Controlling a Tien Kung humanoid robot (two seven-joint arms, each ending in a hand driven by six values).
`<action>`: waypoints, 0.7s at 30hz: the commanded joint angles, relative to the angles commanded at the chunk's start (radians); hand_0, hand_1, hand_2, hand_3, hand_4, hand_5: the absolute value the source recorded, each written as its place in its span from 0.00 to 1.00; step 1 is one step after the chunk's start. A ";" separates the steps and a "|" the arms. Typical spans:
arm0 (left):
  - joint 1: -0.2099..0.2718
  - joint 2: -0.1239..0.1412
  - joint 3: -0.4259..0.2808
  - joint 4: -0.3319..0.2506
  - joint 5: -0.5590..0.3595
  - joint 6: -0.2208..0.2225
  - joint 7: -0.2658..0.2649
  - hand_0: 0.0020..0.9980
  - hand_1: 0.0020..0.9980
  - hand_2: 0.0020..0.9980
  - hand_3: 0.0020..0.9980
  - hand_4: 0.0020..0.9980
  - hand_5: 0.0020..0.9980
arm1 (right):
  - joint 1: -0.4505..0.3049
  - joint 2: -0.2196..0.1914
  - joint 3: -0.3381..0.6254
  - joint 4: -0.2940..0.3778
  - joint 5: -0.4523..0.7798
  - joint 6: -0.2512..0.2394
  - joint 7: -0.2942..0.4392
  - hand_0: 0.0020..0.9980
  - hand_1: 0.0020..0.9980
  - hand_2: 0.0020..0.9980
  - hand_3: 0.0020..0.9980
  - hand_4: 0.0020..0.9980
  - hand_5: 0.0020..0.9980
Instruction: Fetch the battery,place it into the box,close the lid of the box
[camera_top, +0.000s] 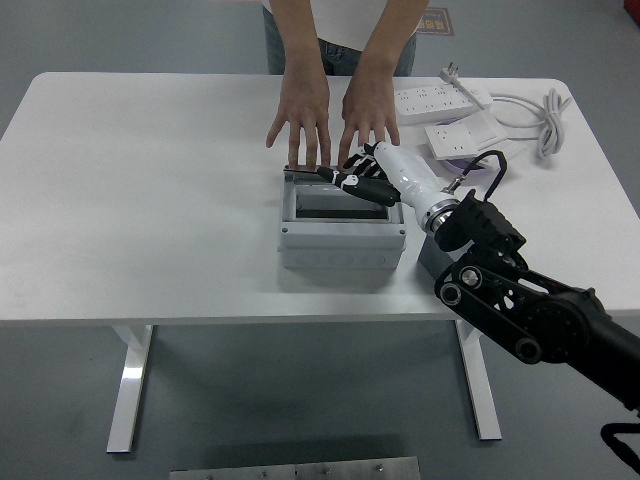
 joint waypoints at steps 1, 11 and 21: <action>0.000 0.000 0.000 0.000 0.001 0.000 0.000 0.63 0.70 0.57 0.54 0.50 0.00 | 0.001 -0.001 0.000 0.002 -0.001 0.000 -0.001 0.48 0.45 0.54 0.63 1.00 1.00; 0.000 -0.001 0.000 0.000 0.002 0.000 0.001 0.63 0.70 0.57 0.54 0.50 0.00 | 0.003 -0.007 -0.001 0.028 -0.008 0.002 -0.010 0.24 0.32 0.46 0.62 1.00 1.00; -0.001 -0.002 0.000 0.000 0.003 -0.001 0.001 0.63 0.70 0.57 0.54 0.50 0.00 | -0.002 -0.004 -0.013 0.031 -0.001 -0.002 -0.008 0.23 0.31 0.46 0.62 1.00 1.00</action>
